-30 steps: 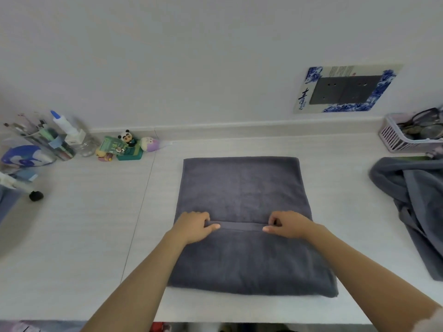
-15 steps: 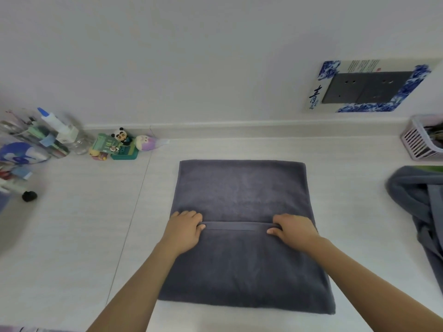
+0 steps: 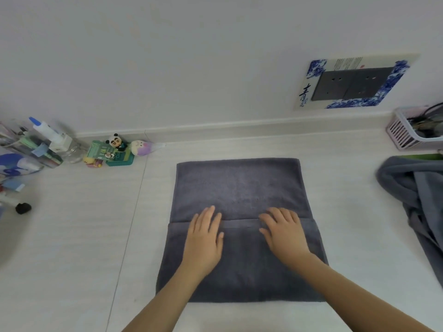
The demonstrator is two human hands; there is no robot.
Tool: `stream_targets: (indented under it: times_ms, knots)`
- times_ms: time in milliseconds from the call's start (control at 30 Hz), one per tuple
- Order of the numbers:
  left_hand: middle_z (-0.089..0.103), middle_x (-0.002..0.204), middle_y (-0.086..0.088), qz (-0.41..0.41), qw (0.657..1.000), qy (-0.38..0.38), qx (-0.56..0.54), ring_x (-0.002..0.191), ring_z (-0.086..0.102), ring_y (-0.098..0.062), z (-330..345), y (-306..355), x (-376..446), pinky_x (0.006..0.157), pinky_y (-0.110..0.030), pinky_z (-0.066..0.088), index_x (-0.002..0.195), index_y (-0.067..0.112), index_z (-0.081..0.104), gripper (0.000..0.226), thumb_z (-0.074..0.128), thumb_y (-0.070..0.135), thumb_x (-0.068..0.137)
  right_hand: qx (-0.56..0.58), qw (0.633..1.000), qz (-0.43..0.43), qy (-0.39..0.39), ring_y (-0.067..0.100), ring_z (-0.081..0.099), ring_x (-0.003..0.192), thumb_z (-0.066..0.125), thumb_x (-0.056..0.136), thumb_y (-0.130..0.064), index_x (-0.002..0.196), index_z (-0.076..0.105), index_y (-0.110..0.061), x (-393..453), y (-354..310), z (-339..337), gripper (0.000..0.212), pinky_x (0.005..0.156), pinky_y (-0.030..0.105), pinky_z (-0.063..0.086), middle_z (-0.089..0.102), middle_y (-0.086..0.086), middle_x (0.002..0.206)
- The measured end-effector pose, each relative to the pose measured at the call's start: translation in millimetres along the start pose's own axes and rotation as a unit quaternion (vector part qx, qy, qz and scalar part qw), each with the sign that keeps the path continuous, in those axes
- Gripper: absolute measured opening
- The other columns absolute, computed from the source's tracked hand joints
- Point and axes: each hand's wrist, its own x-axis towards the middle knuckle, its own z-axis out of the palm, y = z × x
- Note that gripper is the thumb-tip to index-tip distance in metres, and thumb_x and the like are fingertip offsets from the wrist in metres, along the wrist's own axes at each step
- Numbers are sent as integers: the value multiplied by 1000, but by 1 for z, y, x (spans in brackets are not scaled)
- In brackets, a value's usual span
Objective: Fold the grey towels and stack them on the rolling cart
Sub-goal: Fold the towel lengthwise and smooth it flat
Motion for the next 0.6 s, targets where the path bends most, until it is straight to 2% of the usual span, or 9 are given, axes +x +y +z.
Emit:
stream_targets:
  times_ms: [67,133,233,300,367,467,533,600]
  knots:
    - [37,150,-6,87,995,-57,-8,139,35,-25,10,18,-16,114,-44,20,140,17,44,51,39,37,94,42,998,-34,-27,26,57,115,45,89,-43,115,66,-23,-20,-23,11,39,102,39,32,61,4,127]
    - [27,155,-3,106,989,-97,18,142,27,-23,20,16,-29,111,-44,16,146,24,31,56,35,44,94,35,995,-40,-82,20,41,132,26,96,-48,133,52,-28,-40,-35,21,49,110,37,17,49,0,141]
    - [23,156,-2,32,994,-96,30,144,19,-21,27,-15,-44,112,-47,14,150,26,25,58,28,49,96,21,993,33,-111,19,23,140,15,97,-55,145,30,-33,-61,-17,31,55,115,37,7,35,-1,150]
    - [25,156,-3,-16,996,-87,26,144,19,-22,23,-34,-50,114,-47,12,149,25,27,56,18,49,99,24,988,123,-94,22,22,142,14,95,-56,147,26,-33,-66,4,27,58,116,39,5,30,1,153]
    - [27,155,-4,-32,994,-103,22,143,20,-23,19,-44,-54,115,-45,8,149,25,27,57,12,50,99,22,978,183,-96,21,13,145,9,90,-59,148,19,-34,-70,16,23,64,116,39,3,19,-1,156]
    - [27,154,-6,-42,992,-120,13,141,26,-27,16,-47,-52,115,-44,5,148,23,28,59,10,51,99,8,972,201,-123,18,-2,146,-4,84,-59,149,5,-35,-70,20,21,70,116,39,-5,3,-3,159]
    - [23,155,-9,-37,993,-111,7,141,25,-28,14,-47,-54,116,-46,10,147,21,30,62,9,53,99,7,970,209,-122,23,7,146,-5,87,-57,150,14,-31,-67,11,16,71,115,40,-6,12,1,158]
    - [29,152,-11,-2,996,-89,-22,137,26,-26,8,-46,-62,115,-49,22,141,21,41,62,13,56,97,15,978,176,-109,29,33,137,2,95,-54,142,40,-26,-73,-4,8,67,110,42,9,37,5,149]
